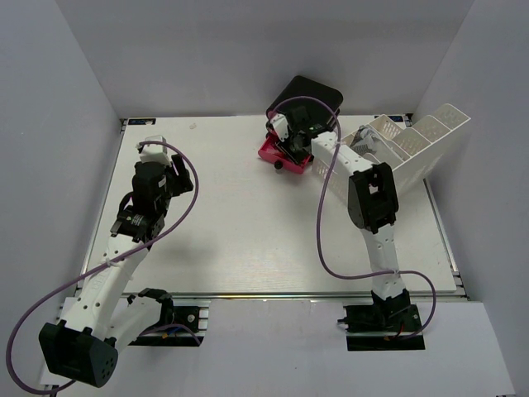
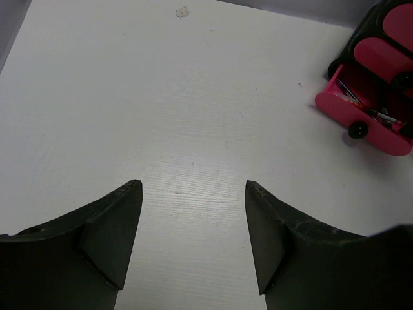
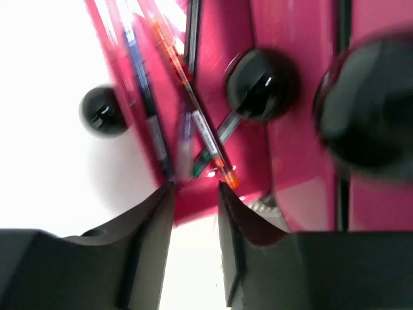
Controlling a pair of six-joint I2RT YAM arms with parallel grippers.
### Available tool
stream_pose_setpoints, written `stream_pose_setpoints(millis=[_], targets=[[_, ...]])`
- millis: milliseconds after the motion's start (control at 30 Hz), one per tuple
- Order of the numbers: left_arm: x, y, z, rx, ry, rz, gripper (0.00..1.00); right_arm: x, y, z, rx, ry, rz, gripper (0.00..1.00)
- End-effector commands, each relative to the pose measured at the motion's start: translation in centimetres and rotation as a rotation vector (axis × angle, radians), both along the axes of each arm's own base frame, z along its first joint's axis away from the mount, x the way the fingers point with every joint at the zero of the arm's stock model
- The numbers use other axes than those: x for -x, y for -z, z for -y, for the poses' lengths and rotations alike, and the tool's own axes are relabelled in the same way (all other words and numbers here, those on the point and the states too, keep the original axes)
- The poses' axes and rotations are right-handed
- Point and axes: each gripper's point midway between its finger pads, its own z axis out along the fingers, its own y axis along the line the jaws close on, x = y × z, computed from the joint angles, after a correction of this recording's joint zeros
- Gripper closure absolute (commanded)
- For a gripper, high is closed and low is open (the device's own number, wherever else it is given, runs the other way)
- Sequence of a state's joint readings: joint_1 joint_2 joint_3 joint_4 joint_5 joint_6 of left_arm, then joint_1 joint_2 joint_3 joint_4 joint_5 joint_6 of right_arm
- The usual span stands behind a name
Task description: Organize the desk
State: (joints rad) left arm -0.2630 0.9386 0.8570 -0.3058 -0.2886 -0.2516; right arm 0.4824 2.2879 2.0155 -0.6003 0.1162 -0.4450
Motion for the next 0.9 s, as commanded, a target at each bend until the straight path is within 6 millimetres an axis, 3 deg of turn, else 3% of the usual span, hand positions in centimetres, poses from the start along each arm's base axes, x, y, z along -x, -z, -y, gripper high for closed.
stream_pose_setpoints(millis=[0,67,100,133,167,233,300,333,400,500,700,867], targets=[[0.0,-0.2,-0.2,-0.004,-0.003,0.017,0.26,0.5,-6.2,-0.9,-0.097,-0.046,0.091,0.63],[0.0,-0.3,-0.2,-0.003,-0.004,0.022,0.26,1.8,-8.2,-2.3,-0.157,-0.164,0.097,0.79],[0.1,-0.3,-0.1,-0.002,-0.001,0.021,0.26,2.8,-8.0,-2.9,-0.165,-0.236,0.078,1.00],[0.0,-0.3,-0.1,-0.002,-0.001,0.023,0.26,3.7,-8.8,-3.2,-0.173,-0.308,0.084,1.00],[0.1,-0.3,-0.1,-0.002,0.000,0.020,0.26,4.6,-8.3,-3.8,-0.186,-0.375,0.069,1.00],[0.1,-0.4,-0.2,0.000,-0.003,0.024,0.26,7.3,-6.5,-4.3,-0.168,-0.561,0.019,1.00],[0.1,-0.4,-0.2,-0.002,-0.004,0.026,0.26,8.0,-5.0,-4.3,-0.145,-0.607,-0.011,1.00],[0.1,-0.4,-0.2,-0.002,-0.005,0.026,0.25,8.6,-3.2,-4.3,-0.118,-0.612,-0.063,1.00],[0.1,-0.6,-0.2,-0.003,-0.005,0.029,0.26,8.2,-1.4,-3.8,-0.069,-0.582,-0.095,1.00],[0.1,-0.5,-0.2,-0.001,-0.004,0.028,0.26,6.8,-0.4,-3.9,-0.053,-0.488,-0.046,1.00],[0.1,-0.5,-0.1,-0.002,0.001,0.028,0.26,2.2,-0.6,-3.2,0.063,-0.314,0.141,1.00],[0.1,-0.5,-0.1,-0.001,0.004,0.028,0.26,0.3,0.0,-2.4,0.139,-0.234,0.228,1.00]])
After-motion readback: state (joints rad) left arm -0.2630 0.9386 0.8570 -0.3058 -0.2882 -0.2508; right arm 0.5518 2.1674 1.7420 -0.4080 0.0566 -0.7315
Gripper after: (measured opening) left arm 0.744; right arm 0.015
